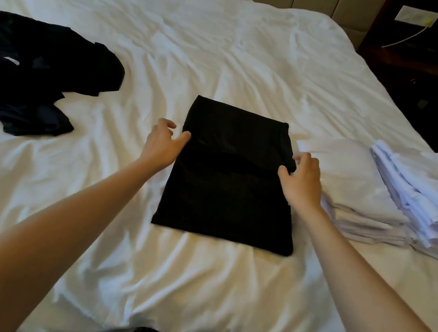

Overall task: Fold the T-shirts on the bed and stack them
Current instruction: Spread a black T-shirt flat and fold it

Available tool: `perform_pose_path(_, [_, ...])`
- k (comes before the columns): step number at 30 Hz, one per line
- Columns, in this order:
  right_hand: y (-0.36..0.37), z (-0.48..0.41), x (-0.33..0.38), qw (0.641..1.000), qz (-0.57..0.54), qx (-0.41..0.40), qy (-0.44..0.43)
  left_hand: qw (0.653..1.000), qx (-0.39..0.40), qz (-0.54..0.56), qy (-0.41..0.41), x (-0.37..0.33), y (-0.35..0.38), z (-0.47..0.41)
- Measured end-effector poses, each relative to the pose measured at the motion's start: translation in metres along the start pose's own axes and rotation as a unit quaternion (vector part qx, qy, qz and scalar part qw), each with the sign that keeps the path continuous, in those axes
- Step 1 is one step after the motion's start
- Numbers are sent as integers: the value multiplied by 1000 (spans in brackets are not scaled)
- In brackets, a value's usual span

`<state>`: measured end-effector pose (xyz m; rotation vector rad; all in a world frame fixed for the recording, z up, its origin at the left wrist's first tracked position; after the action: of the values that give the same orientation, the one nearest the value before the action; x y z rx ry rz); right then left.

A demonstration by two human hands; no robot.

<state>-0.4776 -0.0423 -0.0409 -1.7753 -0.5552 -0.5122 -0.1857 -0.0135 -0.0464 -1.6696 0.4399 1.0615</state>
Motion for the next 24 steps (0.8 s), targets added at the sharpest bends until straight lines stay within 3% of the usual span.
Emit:
perform_pose_path(6, [40,-60,-2,994,-28,74,69,995,80,4,-64,-6,36,-55])
perform_pose_path(11, [66,-91,-22,981,-113,57,149,960,89,182,-192,17,57,-97])
perform_pose_path(14, [73,-103,-28,968,-147,41,198,939,113,219,-240,25,60,-112])
perform_pose_path(19, [79,-113,-34,908,-259,97,314,936,190,187,-230,12,68,-118])
perform_pose_path(24, [68,-102,-26,873,-347,79,334,946,144,224,-184,0,60,-110])
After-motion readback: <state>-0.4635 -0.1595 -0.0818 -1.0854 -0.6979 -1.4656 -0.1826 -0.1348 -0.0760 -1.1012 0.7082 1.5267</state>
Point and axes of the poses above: each hand's wrist, its own z-axis away from the middle knuckle, its own y-axis out of the palm, x = y × z, the point moved 6 cm from there along -z, towards the middle knuckle, and after that the axes turned 2 degrees about -x, right-handed, at the moved point
